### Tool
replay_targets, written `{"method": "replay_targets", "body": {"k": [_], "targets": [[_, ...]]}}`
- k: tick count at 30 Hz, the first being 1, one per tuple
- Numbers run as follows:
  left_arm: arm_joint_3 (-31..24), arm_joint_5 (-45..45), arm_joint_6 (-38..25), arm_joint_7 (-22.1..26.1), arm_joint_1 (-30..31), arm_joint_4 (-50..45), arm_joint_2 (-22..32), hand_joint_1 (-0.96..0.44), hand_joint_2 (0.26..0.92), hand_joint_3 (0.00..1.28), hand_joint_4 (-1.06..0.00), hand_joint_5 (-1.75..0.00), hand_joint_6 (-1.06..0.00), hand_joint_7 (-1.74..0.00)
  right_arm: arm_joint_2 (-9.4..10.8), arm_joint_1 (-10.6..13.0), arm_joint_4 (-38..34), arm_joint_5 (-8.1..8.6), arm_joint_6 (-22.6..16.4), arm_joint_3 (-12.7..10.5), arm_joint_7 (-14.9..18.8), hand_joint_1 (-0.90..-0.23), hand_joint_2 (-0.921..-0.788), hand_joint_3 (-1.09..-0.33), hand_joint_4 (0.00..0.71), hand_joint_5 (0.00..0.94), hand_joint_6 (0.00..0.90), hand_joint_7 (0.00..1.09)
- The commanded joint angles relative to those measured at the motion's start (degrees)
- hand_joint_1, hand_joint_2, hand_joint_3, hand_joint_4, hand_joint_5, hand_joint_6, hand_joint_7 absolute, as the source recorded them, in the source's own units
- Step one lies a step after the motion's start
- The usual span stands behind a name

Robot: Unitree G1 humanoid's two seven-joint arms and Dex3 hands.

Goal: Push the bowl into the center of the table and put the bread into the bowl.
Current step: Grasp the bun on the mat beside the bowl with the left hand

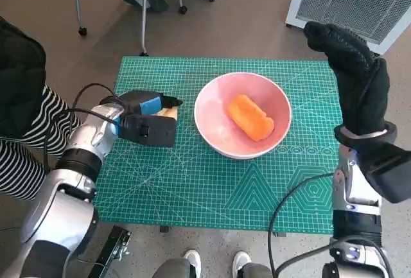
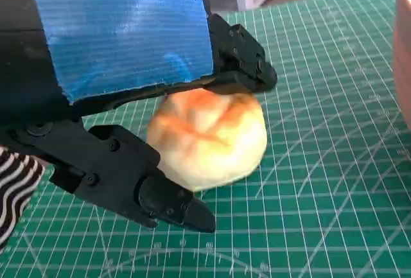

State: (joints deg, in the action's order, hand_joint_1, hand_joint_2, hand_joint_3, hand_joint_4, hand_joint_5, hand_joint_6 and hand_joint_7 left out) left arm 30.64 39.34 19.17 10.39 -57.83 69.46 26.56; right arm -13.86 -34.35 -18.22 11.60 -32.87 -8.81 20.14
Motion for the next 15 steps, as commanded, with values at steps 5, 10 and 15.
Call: {"method": "replay_targets", "body": {"k": [5, 10, 15], "targets": [[-0.05, 0.30, 2.94, -2.07, -0.49, 1.07, 0.90, 0.01, 0.919, 0.10, -0.68, -1.19, -0.58, -1.13, -0.07, 1.14, -0.56, 0.71, 0.55, 0.07, 0.87, -0.736, -0.921, -0.664, 0.170, 0.000, 0.016, 0.51], [-0.79, -0.25, 4.01, -2.68, -0.83, 1.15, 1.28, 0.00, 0.920, 0.08, -0.67, -1.16, -0.60, -1.21, 0.10, 0.98, -0.90, 0.89, 0.61, 0.04, 1.00, -0.736, -0.921, -0.663, 0.169, 0.000, 0.015, 0.52], [-2.29, -1.52, 4.89, -2.12, -1.72, 0.25, 2.01, 0.00, 0.920, 0.08, -0.67, -1.15, -0.61, -1.21, 0.13, 0.99, -0.85, 1.28, 0.88, -0.06, 1.23, -0.731, -0.921, -0.663, 0.169, 0.000, 0.015, 0.52]]}}
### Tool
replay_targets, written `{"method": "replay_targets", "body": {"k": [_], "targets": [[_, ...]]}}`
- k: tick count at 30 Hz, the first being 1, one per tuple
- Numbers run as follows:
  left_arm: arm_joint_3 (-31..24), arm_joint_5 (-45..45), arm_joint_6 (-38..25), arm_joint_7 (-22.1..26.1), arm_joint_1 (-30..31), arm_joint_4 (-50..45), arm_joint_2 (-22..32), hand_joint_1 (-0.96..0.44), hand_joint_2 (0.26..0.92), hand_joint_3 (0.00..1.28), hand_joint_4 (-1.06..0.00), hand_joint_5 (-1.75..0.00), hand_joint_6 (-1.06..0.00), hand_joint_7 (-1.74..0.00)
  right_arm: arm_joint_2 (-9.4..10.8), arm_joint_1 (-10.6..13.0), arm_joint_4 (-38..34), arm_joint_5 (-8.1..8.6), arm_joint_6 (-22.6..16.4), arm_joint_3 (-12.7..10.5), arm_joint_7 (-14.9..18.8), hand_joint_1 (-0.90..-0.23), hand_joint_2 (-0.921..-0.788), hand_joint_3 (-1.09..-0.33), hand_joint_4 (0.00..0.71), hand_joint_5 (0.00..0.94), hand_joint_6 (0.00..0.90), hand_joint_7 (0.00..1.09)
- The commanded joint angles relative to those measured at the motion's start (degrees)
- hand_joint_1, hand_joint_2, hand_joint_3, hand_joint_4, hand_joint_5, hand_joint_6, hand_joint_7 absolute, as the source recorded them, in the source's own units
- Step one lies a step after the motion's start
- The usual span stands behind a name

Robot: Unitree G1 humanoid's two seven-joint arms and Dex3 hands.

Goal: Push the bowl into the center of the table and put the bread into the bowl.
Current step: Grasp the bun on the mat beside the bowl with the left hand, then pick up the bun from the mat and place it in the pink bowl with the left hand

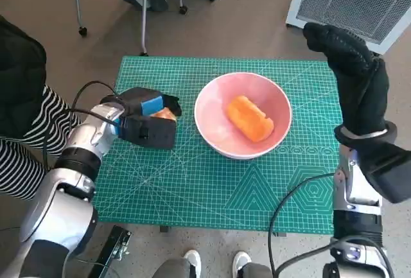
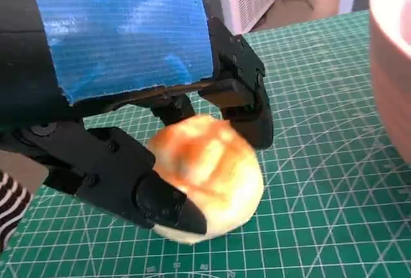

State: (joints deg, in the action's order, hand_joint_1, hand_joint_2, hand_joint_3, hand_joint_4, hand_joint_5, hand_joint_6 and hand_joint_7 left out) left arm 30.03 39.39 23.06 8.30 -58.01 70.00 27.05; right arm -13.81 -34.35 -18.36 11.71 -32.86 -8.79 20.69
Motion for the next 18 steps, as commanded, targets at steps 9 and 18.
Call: {"method": "replay_targets", "body": {"k": [9, 18], "targets": [[-6.68, -6.03, 3.64, 2.33, -3.05, -8.26, 3.79, 0.00, 0.920, 0.07, -0.71, -1.10, -0.60, -1.24, -0.04, 1.20, -0.20, 1.80, 1.40, 0.02, 0.74, -0.720, -0.921, -0.662, 0.169, 0.000, 0.014, 0.52], [-13.73, -14.09, 5.77, 4.36, -0.53, -25.79, 3.54, 0.00, 0.920, 0.05, -0.74, -1.08, -0.61, -1.22, 0.07, 1.05, -0.15, 1.96, 1.61, 0.08, 0.68, -0.716, -0.921, -0.663, 0.169, 0.000, 0.014, 0.52]]}}
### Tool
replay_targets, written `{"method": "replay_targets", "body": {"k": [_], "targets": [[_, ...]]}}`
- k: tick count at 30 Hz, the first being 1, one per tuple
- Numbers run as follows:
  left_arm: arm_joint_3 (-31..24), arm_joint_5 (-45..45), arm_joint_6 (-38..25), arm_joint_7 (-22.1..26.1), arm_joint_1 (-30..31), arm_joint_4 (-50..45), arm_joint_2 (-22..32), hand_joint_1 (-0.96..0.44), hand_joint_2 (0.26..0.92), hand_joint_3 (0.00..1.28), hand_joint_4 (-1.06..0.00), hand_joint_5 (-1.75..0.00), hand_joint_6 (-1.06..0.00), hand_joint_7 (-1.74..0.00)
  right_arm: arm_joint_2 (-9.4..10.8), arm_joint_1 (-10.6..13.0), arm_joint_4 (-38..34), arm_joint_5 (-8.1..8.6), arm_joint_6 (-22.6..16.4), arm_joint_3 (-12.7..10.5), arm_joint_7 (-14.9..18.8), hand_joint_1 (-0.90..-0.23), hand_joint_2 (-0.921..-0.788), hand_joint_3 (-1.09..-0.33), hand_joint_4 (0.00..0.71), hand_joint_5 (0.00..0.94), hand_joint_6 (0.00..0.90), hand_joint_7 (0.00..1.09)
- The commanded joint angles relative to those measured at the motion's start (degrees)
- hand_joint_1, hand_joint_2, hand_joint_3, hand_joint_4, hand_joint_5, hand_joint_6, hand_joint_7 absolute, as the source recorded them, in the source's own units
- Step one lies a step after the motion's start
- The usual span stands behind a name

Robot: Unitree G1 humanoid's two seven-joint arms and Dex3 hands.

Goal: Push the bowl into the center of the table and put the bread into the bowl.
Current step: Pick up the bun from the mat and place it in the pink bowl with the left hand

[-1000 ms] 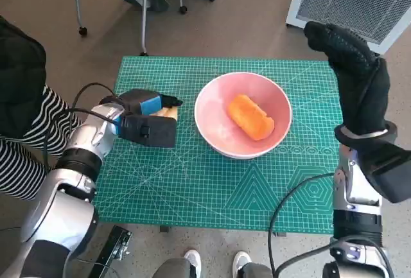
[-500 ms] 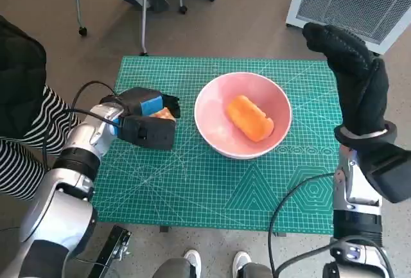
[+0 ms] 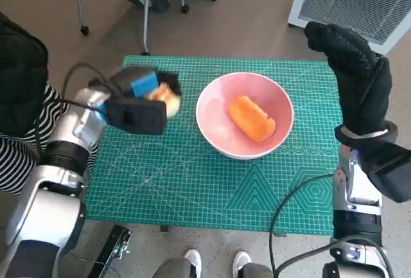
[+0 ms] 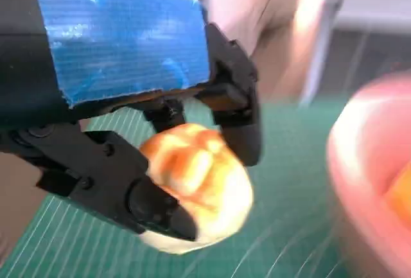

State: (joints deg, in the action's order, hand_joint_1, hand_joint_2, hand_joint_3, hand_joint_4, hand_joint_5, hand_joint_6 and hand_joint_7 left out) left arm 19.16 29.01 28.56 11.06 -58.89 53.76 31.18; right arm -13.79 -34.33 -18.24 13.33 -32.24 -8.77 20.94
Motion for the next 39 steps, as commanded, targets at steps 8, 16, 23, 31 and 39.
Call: {"method": "replay_targets", "body": {"k": [8, 16, 23, 31, 39], "targets": [[-4.38, -5.82, -5.36, 3.52, 2.89, -25.10, -4.06, 0.00, 0.915, 0.04, -0.77, -1.05, -0.63, -1.19, 0.32, 0.85, -0.35, 0.31, 1.09, 0.16, 0.28, -0.715, -0.921, -0.665, 0.168, 0.000, 0.014, 0.52], [-1.64, -4.59, -4.04, 4.54, 1.34, -23.06, -8.80, 0.00, 0.920, 0.04, -0.76, -1.08, -0.62, -1.17, 0.57, 1.13, 0.08, 0.11, 1.04, 0.15, 0.11, -0.717, -0.921, -0.663, 0.169, 0.000, 0.017, 0.52], [1.81, -3.75, -5.83, 9.73, -1.43, -15.74, -12.76, -0.02, 0.860, 0.11, -0.60, -0.76, -0.50, -0.90, 0.60, 1.90, 0.96, -0.13, 0.89, 0.12, -0.11, -0.722, -0.921, -0.664, 0.168, 0.000, 0.017, 0.52], [5.03, -0.79, -11.73, 15.06, -3.23, -12.25, -14.50, -0.19, 0.851, 0.03, -0.27, -0.04, -0.32, -0.19, 0.30, 3.01, 2.26, -0.92, 0.70, -0.08, -0.81, -0.719, -0.921, -0.669, 0.169, 0.001, 0.010, 0.52], [4.69, -1.82, -8.37, 15.14, -3.72, -6.67, -15.00, -0.26, 0.842, 0.01, -0.17, 0.00, -0.29, -0.12, -0.26, 3.69, 2.93, -1.01, 0.77, -0.69, -1.35, -0.712, -0.921, -0.685, 0.161, 0.000, 0.002, 0.51]]}}
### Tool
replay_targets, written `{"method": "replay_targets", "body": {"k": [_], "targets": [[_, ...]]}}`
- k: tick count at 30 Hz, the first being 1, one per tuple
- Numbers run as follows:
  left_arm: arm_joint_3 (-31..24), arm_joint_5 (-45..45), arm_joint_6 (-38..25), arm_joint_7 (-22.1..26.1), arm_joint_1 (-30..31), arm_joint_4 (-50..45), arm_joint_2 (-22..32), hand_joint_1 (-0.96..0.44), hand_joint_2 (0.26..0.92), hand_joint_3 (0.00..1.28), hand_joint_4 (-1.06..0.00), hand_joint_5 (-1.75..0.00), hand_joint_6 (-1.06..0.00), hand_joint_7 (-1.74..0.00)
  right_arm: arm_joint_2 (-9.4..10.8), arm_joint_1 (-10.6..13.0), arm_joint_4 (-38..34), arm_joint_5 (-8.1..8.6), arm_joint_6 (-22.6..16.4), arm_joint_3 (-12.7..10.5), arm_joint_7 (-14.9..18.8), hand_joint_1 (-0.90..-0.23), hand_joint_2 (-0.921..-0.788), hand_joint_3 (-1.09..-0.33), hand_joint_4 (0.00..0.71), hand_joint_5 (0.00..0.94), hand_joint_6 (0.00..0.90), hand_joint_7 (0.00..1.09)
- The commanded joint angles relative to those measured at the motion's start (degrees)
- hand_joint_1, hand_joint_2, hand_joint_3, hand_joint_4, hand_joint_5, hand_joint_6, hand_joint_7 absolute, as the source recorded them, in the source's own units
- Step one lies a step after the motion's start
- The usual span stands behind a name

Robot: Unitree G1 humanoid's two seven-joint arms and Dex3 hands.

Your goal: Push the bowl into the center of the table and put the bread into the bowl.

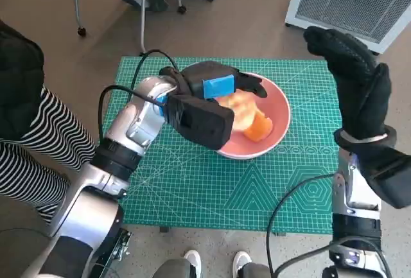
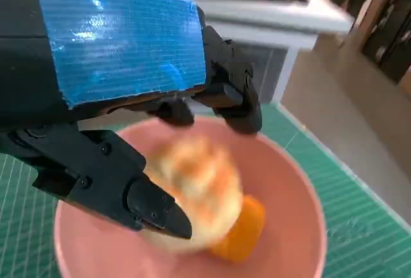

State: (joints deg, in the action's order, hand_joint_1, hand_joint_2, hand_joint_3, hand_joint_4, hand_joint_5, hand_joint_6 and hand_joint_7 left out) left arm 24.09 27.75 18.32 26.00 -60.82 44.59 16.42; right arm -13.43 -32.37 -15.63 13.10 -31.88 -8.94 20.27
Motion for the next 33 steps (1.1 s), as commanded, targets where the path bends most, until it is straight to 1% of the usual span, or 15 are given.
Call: {"method": "replay_targets", "body": {"k": [1, 5, 11, 13, 15, 16, 18, 19, 22, 24, 26, 28, 30, 31, 33], "targets": [[-0.34, -0.66, 2.24, 0.17, -1.87, 3.05, -0.23, -0.26, 0.841, 0.01, -0.16, 0.00, -0.29, -0.11, -0.67, 1.76, 0.37, -0.83, 0.40, -0.60, -0.77, -0.712, -0.921, -0.685, 0.161, 0.000, 0.002, 0.51], [-1.14, -1.93, 3.07, 1.15, -2.41, 4.53, 0.01, -0.26, 0.834, 0.01, -0.13, 0.00, -0.27, -0.09, -0.81, 1.66, 0.36, -0.90, 0.41, -0.90, -1.22, -0.712, -0.921, -0.686, 0.161, 0.000, 0.002, 0.51], [-5.08, -7.60, 3.68, 6.12, -3.52, 5.95, 0.95, -0.29, 0.828, 0.00, -0.07, 0.00, -0.22, -0.05, -0.76, 1.26, 0.37, -1.12, 0.60, -1.02, -1.84, -0.704, -0.921, -0.686, 0.163, 0.001, 0.014, 0.52], [-7.77, -11.49, 3.59, 9.00, -3.78, 6.28, 1.29, -0.31, 0.826, 0.00, -0.05, 0.00, -0.20, -0.04, -0.59, 1.07, 0.39, -1.15, 0.61, -0.98, -2.02, -0.699, -0.921, -0.687, 0.164, 0.002, 0.019, 0.52], [-11.36, -16.59, 4.28, 12.12, -3.73, 7.50, 1.12, -0.33, 0.825, 0.00, -0.03, 0.00, -0.18, -0.03, -0.44, 0.93, 0.45, -1.12, 0.64, -0.88, -2.18, -0.696, -0.921, -0.687, 0.166, 0.002, 0.021, 0.52], [-14.04, -20.16, 4.14, 13.38, -3.33, 7.90, 0.62, -0.34, 0.825, 0.00, -0.03, 0.00, -0.18, -0.02, -0.34, 0.87, 0.57, -1.17, 0.71, -0.78, -2.30, -0.695, -0.921, -0.687, 0.166, 0.002, 0.022, 0.52], [-18.22, -25.54, 4.22, 14.53, -2.47, 8.22, -0.29, -0.38, 0.825, 0.00, -0.01, 0.00, -0.16, -0.01, -0.19, 0.75, 0.74, -1.30, 0.78, -0.61, -2.50, -0.693, -0.921, -0.688, 0.168, 0.004, 0.023, 0.53], [-19.74, -27.47, 4.44, 14.71, -2.07, 8.28, -0.66, -0.39, 0.825, 0.00, -0.01, 0.00, -0.16, -0.01, -0.13, 0.72, 0.81, -1.35, 0.80, -0.53, -2.57, -0.693, -0.921, -0.688, 0.169, 0.004, 0.023, 0.53], [-24.50, -32.95, 7.28, 13.06, -0.08, 7.34, -2.36, -0.46, 0.832, 0.00, 0.00, 0.00, -0.16, -0.01, 0.05, 0.34, 1.23, -1.58, 1.31, -0.24, -3.03, -0.696, -0.921, -0.687, 0.170, 0.004, 0.024, 0.53], [-27.07, -35.91, 8.88, 11.83, 1.10, 6.10, -3.64, -0.53, 0.872, 0.03, -0.01, 0.00, -0.17, -0.02, 0.08, -0.08, 1.57, -1.72, 1.83, -0.08, -3.40, -0.703, -0.921, -0.687, 0.171, 0.004, 0.023, 0.53], [-28.72, -37.94, 10.24, 10.61, 2.34, 4.42, -4.87, -0.57, 0.896, 0.05, -0.02, -0.01, -0.18, -0.02, 0.11, -0.52, 2.03, -1.93, 2.40, 0.03, -3.78, -0.709, -0.921, -0.687, 0.171, 0.004, 0.023, 0.53], [-29.91, -39.81, 10.78, 9.47, 4.02, 1.66, -6.19, -0.60, 0.908, 0.12, -0.03, -0.01, -0.19, -0.03, 0.23, -1.06, 2.66, -2.33, 3.08, 0.19, -4.27, -0.713, -0.921, -0.687, 0.171, 0.004, 0.022, 0.53], [-30.81, -41.82, 10.25, 8.70, 5.88, -1.63, -7.43, -0.62, 0.916, 0.27, -0.04, -0.02, -0.20, -0.04, 0.36, -1.65, 3.28, -2.71, 3.83, 0.40, -4.76, -0.712, -0.921, -0.687, 0.171, 0.004, 0.021, 0.53], [-31.08, -42.59, 9.85, 8.44, 6.60, -2.94, -7.89, -0.63, 0.917, 0.30, -0.04, -0.02, -0.20, -0.04, 0.40, -1.87, 3.50, -2.82, 4.12, 0.48, -4.93, -0.711, -0.921, -0.687, 0.170, 0.003, 0.020, 0.53], [-31.55, -43.76, 9.53, 7.75, 8.03, -5.46, -8.74, -0.65, 0.919, 0.40, -0.05, -0.02, -0.20, -0.04, 0.44, -2.37, 3.82, -3.04, 4.70, 0.66, -5.28, -0.708, -0.921, -0.688, 0.169, 0.003, 0.019, 0.53]]}}
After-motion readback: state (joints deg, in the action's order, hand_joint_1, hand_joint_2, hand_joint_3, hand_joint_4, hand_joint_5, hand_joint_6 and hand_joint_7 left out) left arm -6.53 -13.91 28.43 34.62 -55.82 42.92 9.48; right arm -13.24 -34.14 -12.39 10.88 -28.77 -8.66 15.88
